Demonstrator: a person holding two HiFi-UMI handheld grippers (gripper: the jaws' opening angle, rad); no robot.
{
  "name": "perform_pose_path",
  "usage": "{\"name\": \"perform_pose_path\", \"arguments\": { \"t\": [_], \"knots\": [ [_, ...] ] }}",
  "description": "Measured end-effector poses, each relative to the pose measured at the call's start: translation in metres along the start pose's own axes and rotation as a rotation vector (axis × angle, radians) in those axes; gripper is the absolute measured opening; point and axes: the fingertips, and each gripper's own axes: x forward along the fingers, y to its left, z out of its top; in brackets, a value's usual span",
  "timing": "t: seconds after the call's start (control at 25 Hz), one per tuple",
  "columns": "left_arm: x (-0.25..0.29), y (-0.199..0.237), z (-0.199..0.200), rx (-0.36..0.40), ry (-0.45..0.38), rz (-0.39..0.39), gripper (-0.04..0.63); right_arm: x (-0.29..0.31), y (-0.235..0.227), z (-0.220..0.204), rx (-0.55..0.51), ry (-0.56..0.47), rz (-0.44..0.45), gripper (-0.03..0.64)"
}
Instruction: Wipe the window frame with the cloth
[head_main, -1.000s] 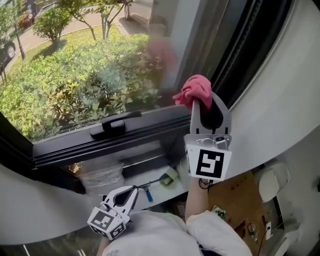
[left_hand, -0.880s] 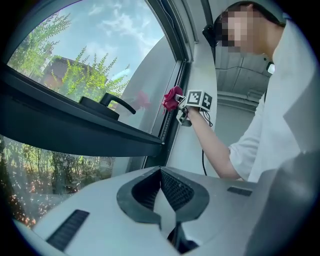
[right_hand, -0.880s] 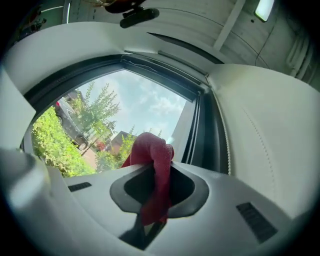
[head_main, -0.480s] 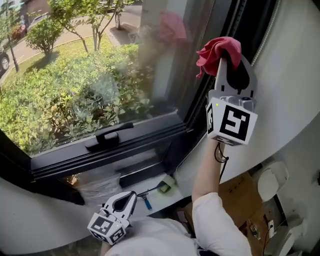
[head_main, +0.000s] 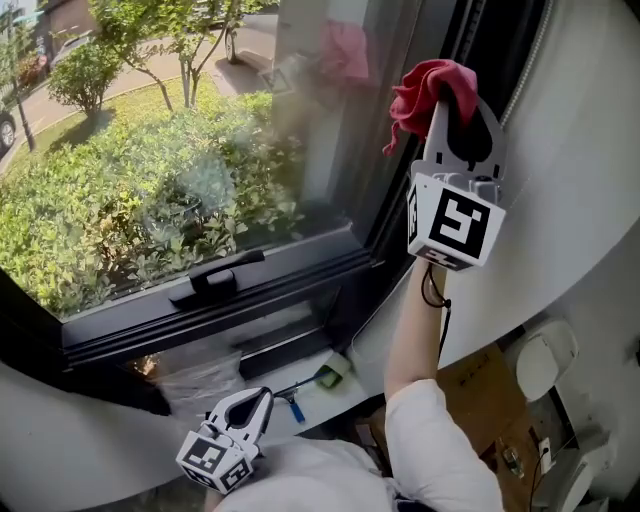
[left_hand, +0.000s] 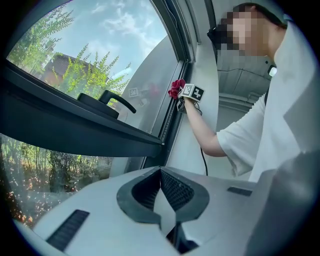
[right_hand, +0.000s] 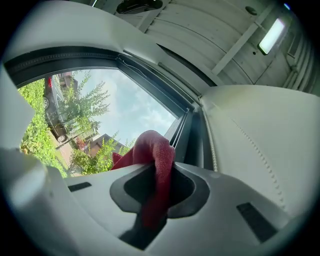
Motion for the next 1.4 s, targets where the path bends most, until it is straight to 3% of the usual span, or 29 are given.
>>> {"name": "perform_pose_path", "arguments": {
  "t": [1.4],
  "knots": [
    [-0.013, -0.026, -0.012, -0.004, 0.032, -0.010, 0.009, -0.032, 0.006, -0.028, -0.007, 0.076, 0.026, 0.066]
  ]
}}
